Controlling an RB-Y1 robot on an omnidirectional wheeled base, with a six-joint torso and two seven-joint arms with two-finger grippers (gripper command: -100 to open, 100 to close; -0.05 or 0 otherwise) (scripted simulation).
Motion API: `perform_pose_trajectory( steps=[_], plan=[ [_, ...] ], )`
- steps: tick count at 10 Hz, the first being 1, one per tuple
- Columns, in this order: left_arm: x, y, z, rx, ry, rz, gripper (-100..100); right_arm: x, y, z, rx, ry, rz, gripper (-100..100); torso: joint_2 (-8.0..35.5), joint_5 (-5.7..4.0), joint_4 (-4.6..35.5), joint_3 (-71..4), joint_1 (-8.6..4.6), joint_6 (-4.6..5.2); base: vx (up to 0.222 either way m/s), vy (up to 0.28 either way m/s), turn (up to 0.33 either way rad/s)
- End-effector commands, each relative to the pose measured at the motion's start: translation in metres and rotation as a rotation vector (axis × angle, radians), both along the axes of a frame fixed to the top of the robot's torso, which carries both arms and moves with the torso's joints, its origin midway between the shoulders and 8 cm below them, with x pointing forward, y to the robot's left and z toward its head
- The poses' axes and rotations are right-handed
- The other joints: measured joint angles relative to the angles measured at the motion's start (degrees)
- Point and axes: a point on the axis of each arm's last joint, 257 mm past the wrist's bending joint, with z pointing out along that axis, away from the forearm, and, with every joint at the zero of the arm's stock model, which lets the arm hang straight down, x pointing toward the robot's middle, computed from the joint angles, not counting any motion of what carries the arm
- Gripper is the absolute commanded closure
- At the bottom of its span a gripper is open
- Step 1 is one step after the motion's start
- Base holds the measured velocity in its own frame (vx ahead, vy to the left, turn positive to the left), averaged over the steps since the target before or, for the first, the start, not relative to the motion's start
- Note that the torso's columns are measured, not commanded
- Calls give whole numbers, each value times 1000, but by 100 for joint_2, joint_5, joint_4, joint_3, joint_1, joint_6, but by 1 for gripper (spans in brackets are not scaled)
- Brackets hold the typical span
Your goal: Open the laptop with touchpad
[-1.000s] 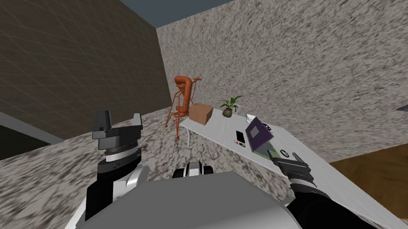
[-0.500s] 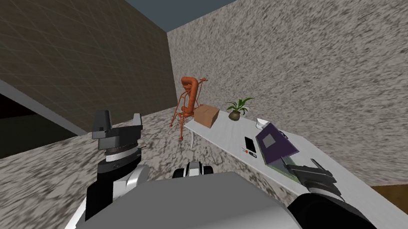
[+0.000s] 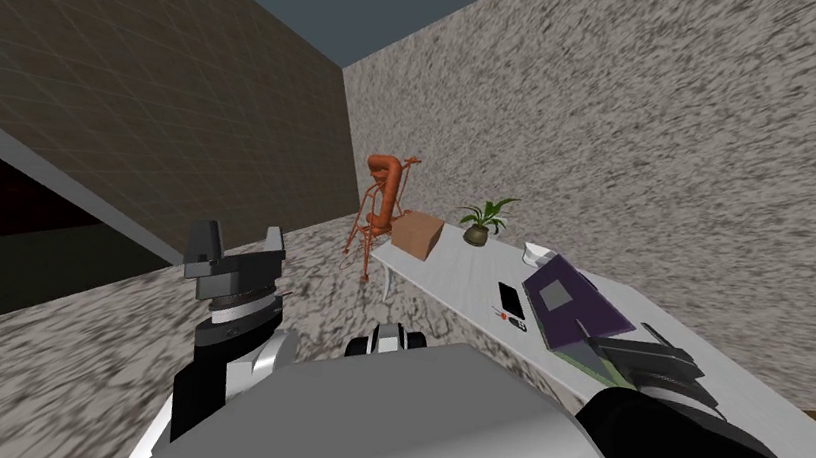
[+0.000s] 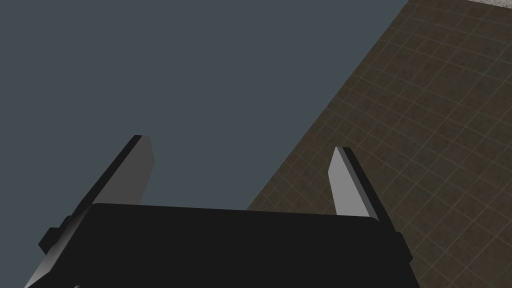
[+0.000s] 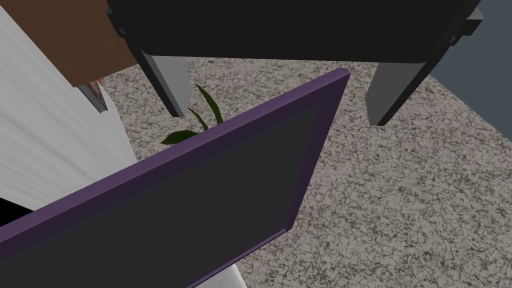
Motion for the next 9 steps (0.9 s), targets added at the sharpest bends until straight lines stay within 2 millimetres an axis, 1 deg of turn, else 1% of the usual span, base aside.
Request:
perform_pose_trajectory(
  steps=[1, 2, 4, 5, 6, 7, 8, 9],
  plan=[
    [0, 0, 0, 0, 0, 0, 0, 14, -10, -17, 26, -8, -17, 100, 9, -11, -1, 14, 15, -5, -179, -40, 11],
    [0, 0, 0, 0, 0, 0, 0, 19, -12, -22, 40, -24, -21, 100, 42, -60, 1, 49, -24, -10, -212, -22, 73],
    [0, 0, 0, 0, 0, 0, 0, 31, -18, -27, 61, -69, -27, 100, 18, -94, -6, 45, -86, 39, -79, -14, -3],
    [0, 0, 0, 0, 0, 0, 0, 48, -22, -34, 67, -66, -28, 100, -13, -102, -18, 24, -105, 33, -187, -17, -6],
    [0, 0, 0, 0, 0, 0, 0, 59, -20, -40, 87, -85, -23, 100, 10, -113, -18, 34, -123, 18, -229, -31, 41],
    [0, 0, 0, 0, 0, 0, 0, 67, -21, -40, 97, -109, -22, 100, 14, -127, -21, 43, -137, 28, -117, -20, 0],
    [0, 0, 0, 0, 0, 0, 0, 76, -25, -44, 113, -135, -26, 100, -26, -131, -33, 22, -143, 29, -32, -9, -37],
    [0, 0, 0, 0, 0, 0, 0, 73, -29, -52, 125, -128, -40, 100, -68, -129, -47, -6, -141, 12, 2, -7, -8]
  ],
)
